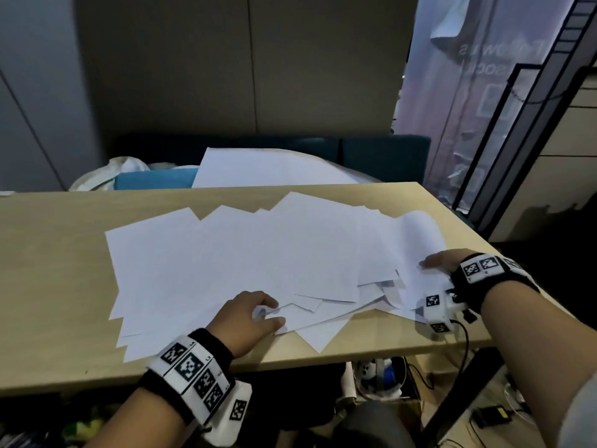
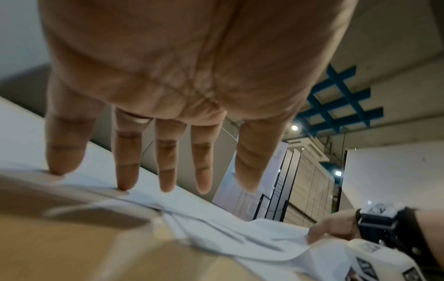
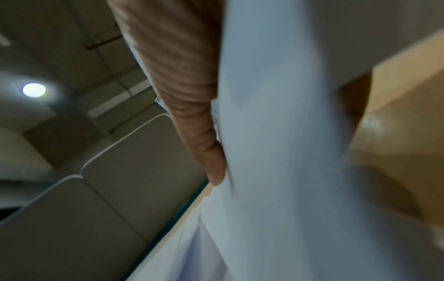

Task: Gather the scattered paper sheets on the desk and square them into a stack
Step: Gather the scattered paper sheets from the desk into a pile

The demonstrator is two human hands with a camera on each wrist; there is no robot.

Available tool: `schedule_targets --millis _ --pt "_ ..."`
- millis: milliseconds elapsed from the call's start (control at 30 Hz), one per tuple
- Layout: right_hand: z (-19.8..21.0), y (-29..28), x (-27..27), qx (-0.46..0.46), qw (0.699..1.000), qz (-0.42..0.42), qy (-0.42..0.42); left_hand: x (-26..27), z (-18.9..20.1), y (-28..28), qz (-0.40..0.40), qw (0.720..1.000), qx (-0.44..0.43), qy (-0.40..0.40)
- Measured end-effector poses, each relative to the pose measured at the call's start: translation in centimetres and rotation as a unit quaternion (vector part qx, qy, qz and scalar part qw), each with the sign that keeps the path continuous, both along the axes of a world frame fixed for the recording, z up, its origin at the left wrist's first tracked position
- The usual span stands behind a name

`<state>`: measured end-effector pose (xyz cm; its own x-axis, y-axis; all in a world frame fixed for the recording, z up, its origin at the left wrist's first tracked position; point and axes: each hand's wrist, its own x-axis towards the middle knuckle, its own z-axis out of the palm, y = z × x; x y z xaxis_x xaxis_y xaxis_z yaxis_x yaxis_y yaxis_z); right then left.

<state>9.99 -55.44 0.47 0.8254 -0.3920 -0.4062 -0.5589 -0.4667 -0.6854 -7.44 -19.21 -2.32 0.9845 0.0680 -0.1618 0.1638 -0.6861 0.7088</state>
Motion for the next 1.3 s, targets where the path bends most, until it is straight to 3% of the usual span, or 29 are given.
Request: schedule_targets --millis 133,300,333,400,500,600,733,800,867,967,1033,1100,1167,1200,1300 --pt "1.8 -0.5 -0.5 -0.020 0.998 -0.013 -0.057 0.2 0.1 -0.4 0.013 0.994 -0.095 -0.049" --pt "8.1 0.7 -1.5 -0.100 0.947 0.022 -0.304 0.7 0.6 -1.0 0.041 0.967 -0.245 -0.057" --pt "9.4 1.4 -2.1 -0.088 0.938 0.047 -0.332 0.8 1.0 -1.4 0.047 0.959 -0.273 -0.055" --pt "11.8 3.4 -3.9 0.030 0.922 0.112 -0.369 1.4 1.9 -2.3 0.063 0.941 -0.328 -0.050" --pt "12.9 7.1 -6.1 0.240 0.888 0.202 -0.337 2.9 3.5 -3.0 0.074 0.906 -0.415 -0.032" --pt "10.7 9.7 -6.2 0.295 0.888 0.231 -0.267 4.4 4.3 -2.7 0.073 0.885 -0.460 0.002" --pt "6.3 11.7 -5.7 0.298 0.910 0.235 -0.167 5.3 4.4 -2.0 0.079 0.867 -0.493 -0.008" --pt "4.1 12.1 -4.9 0.282 0.921 0.249 -0.105 5.4 4.3 -1.3 0.090 0.865 -0.494 -0.016" --pt "2.4 12.0 -3.8 0.209 0.945 0.241 -0.067 5.2 4.2 0.1 0.108 0.866 -0.488 -0.018" --pt "1.3 10.4 -1.5 -0.044 0.985 0.154 -0.066 5.1 3.2 3.4 0.151 0.901 -0.406 -0.026" --pt "1.1 9.3 -1.1 -0.236 0.955 0.176 -0.024 5.0 2.3 5.4 0.172 0.925 -0.340 -0.013" --pt "0.8 9.4 -1.7 -0.335 0.905 0.263 0.020 4.9 1.8 7.0 0.189 0.938 -0.289 0.011" --pt "0.2 10.2 -1.6 -0.392 0.868 0.300 0.051 5.4 1.1 8.6 0.198 0.951 -0.234 0.034" --pt "0.1 10.7 -1.6 -0.392 0.869 0.295 0.065 5.7 0.7 9.4 0.200 0.958 -0.201 0.043" --pt "0.9 12.3 -1.1 -0.287 0.918 0.260 0.085 6.3 -0.2 11.1 0.183 0.975 -0.094 0.086"
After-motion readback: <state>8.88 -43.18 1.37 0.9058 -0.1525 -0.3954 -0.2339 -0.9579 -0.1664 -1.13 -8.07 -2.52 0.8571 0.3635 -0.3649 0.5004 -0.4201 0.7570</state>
